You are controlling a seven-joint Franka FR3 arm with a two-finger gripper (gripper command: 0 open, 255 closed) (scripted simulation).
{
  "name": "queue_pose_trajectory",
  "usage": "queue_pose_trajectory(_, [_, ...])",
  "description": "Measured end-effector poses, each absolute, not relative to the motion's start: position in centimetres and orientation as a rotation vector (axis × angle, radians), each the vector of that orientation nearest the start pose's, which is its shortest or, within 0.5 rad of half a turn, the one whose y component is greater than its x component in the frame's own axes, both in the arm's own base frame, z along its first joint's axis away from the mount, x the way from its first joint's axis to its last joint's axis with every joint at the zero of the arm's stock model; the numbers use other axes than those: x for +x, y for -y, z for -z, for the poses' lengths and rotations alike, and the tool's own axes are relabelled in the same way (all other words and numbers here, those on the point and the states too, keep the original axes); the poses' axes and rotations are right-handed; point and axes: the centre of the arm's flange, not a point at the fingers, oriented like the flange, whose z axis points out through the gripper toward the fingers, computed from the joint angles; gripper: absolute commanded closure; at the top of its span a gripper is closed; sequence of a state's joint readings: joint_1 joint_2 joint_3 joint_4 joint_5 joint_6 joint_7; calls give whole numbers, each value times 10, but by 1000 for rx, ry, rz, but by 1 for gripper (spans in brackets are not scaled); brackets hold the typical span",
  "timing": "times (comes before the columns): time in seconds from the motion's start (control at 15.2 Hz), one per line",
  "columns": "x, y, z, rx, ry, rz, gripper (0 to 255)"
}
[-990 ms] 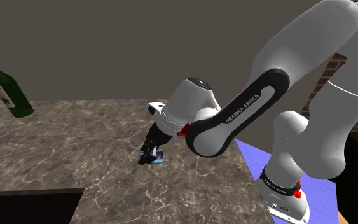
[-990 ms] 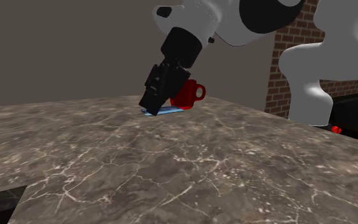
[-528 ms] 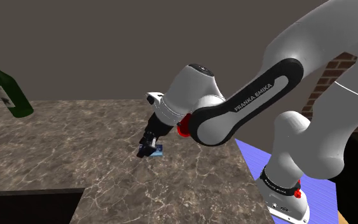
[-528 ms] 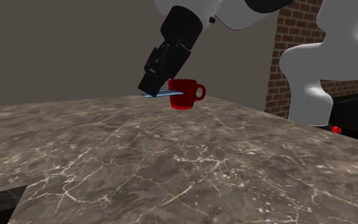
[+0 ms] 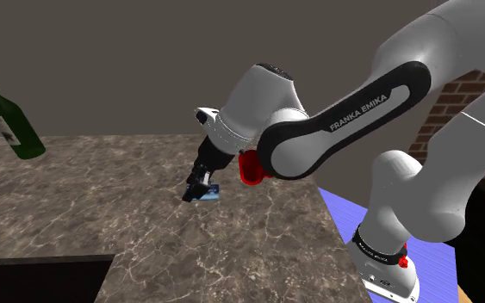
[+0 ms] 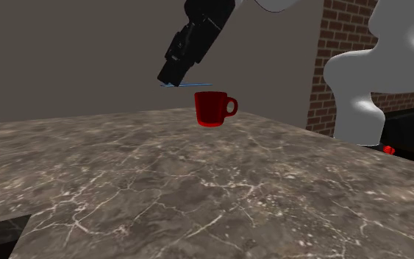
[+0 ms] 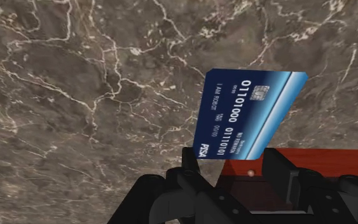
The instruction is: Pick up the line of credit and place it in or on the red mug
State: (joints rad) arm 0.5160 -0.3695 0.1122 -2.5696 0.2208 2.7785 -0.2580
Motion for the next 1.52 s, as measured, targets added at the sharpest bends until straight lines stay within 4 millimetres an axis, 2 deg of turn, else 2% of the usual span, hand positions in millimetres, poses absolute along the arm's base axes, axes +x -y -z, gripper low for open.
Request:
queue_pose_trajectory(0.4, [371,-260,-485,-2659,982,802,255])
queue_pose_trajectory(0.53, [372,-245,-489,-2660,981,802,255])
queue_pose_trajectory(1.52, [366,-50,-504,-2661,980,802,255])
